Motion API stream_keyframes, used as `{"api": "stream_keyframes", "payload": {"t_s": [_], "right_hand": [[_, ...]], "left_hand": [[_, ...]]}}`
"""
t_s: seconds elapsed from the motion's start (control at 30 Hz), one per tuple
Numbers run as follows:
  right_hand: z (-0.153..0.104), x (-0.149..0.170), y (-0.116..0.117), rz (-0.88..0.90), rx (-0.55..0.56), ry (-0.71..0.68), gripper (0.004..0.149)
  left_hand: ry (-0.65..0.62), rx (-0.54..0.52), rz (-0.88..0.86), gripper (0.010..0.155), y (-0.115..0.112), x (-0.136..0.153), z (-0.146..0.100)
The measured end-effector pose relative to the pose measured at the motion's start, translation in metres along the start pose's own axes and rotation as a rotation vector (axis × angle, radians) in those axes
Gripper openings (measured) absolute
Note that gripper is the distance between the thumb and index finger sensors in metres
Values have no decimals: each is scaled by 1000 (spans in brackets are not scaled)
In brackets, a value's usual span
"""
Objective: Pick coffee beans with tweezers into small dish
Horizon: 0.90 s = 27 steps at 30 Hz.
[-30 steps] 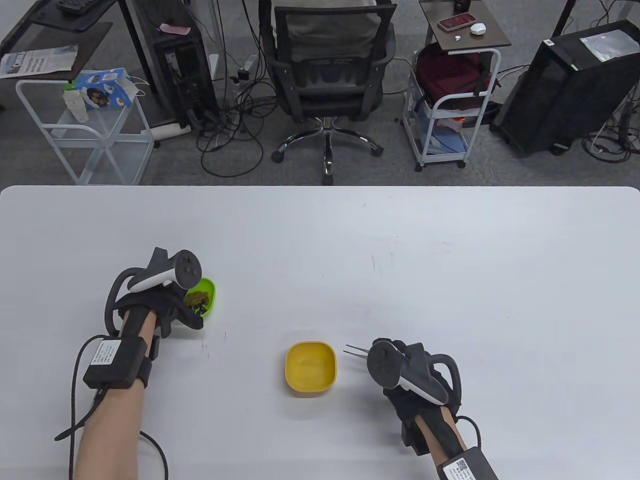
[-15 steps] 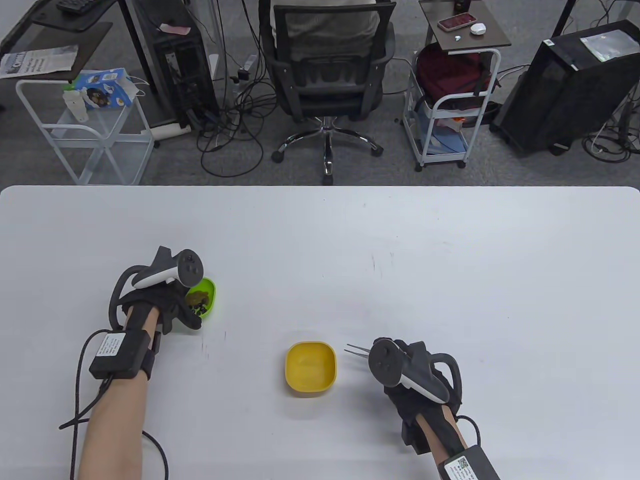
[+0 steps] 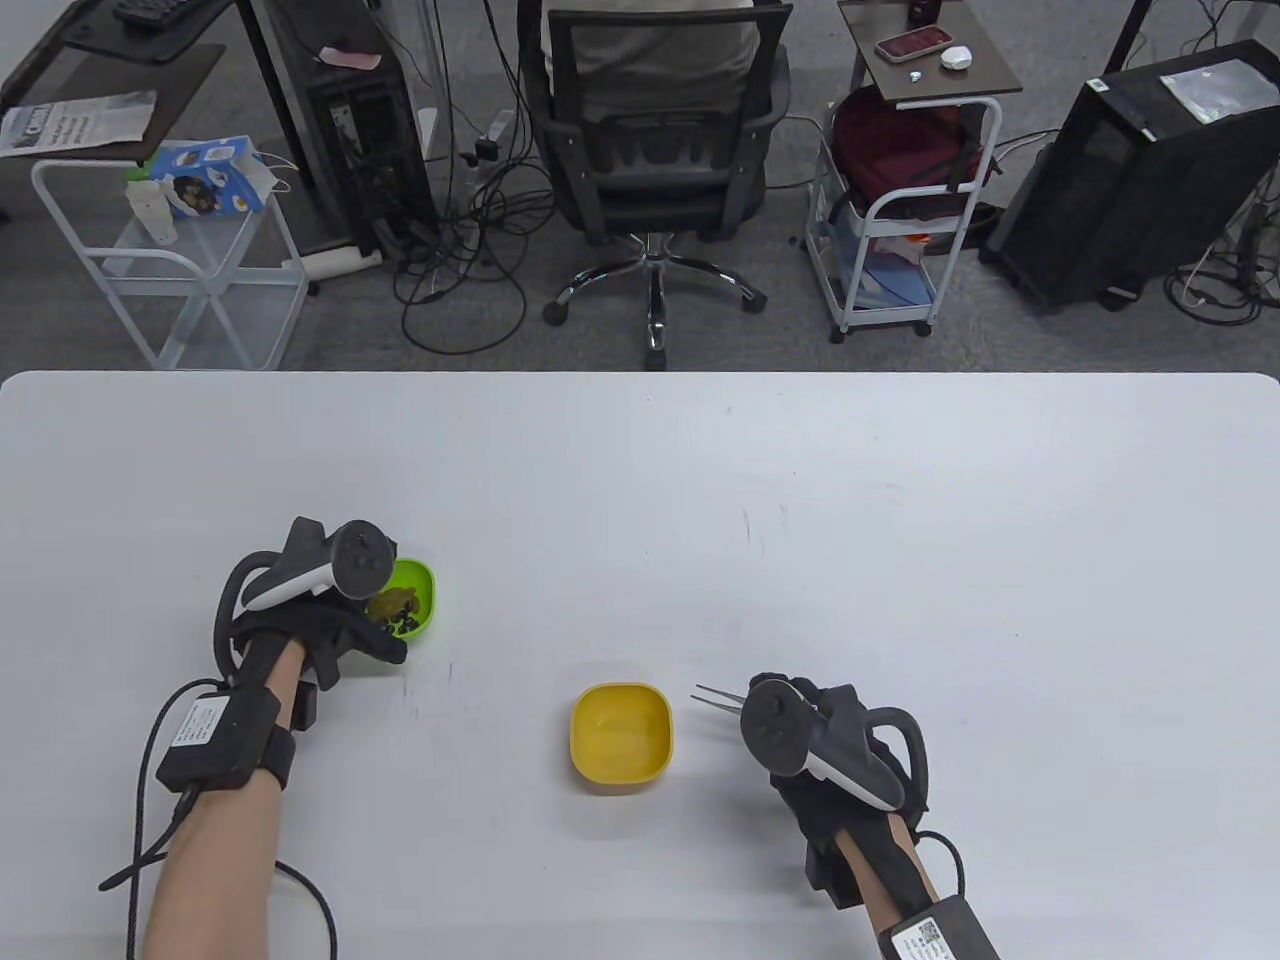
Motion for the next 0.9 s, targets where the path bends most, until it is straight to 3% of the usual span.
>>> {"api": "stream_keyframes", "payload": {"t_s": [0.37,0.9], "right_hand": [[1,-8,1,-13,-4,-22,49],[0,-4,4,-6,-9,-7,49]], "left_hand": [[-88,-124,33,117,2,-44,-42],[-241,-239,53,115,-4,-127,-77]]}}
Point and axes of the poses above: the tracker on the back of each hand, its own x axis roughly to the little-finger side, its own z axis roughly from the wrist to the fingertips, y = z × x, the point moved 5 cm from there along z, roughly from the wrist to the fingertips, and after that the axes turned 13 degrees about -y, right-handed, at the moved point
